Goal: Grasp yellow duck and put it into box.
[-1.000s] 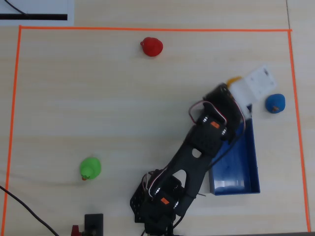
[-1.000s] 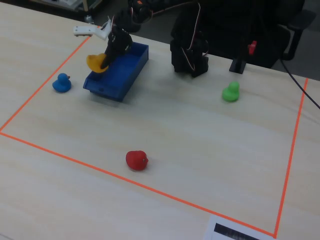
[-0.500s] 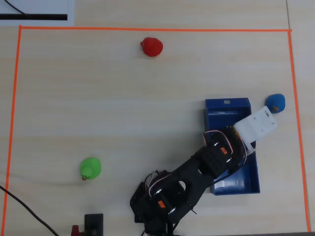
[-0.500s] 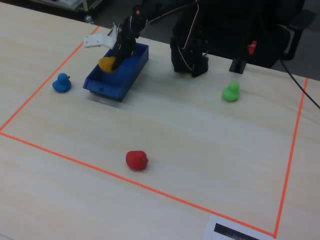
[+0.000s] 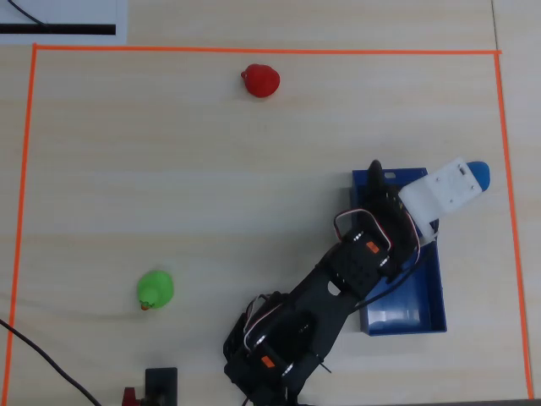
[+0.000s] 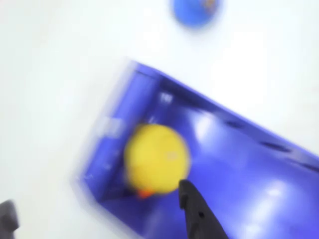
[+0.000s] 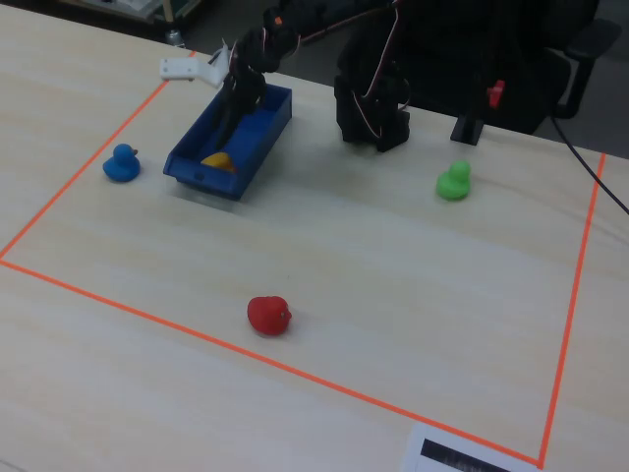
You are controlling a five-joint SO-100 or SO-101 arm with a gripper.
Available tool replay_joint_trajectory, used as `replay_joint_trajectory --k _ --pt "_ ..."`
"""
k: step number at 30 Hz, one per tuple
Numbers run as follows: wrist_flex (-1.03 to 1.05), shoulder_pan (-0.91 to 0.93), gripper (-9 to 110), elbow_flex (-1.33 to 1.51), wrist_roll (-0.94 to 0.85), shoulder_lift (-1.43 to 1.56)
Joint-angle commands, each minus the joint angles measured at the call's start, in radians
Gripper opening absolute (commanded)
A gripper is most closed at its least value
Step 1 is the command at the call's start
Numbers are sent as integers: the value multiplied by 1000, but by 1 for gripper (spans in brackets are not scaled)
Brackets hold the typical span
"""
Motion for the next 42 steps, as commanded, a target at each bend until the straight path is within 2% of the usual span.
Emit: replay_joint_trajectory --k 1,5,8,10,18,24,30,31,33,34,37,39,42 --pt "161 -178 42 -158 127 155" --pt "405 -480 43 -91 183 405" --pt "520 -719 43 135 212 650" --pt "517 -807 42 316 230 784" --pt "483 -790 43 824 190 1101" --pt "537 -811 46 867 153 1101" --pt "586 -810 41 867 110 1101" --pt "586 -802 34 867 110 1101" --pt "586 -788 10 867 103 1101" --pt "586 -788 4 867 103 1101" --pt "586 -788 4 867 103 1101" --pt "586 -788 15 867 103 1101" --pt "586 -788 14 867 103 1101"
